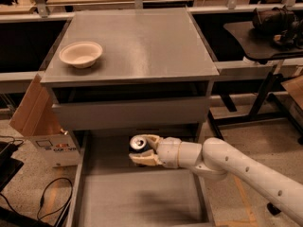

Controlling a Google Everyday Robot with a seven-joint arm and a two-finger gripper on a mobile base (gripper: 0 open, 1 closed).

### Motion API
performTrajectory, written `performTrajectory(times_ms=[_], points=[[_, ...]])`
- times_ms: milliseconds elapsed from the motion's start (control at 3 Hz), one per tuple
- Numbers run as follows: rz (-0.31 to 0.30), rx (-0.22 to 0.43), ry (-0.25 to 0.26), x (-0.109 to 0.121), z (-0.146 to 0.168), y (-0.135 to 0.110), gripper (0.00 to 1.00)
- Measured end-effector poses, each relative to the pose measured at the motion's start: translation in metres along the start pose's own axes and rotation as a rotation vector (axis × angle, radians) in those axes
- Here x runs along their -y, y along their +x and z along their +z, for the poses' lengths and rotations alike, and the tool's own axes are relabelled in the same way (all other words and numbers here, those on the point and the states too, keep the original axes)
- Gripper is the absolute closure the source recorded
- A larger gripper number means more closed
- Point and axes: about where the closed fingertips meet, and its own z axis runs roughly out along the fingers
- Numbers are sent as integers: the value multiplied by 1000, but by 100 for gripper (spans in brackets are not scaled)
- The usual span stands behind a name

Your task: Place pepsi can into middle drawer

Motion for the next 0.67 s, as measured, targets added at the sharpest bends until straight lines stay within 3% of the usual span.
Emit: performTrajectory(times_ms=[667], points=[[46,-48,-71,-34,11,113,100]])
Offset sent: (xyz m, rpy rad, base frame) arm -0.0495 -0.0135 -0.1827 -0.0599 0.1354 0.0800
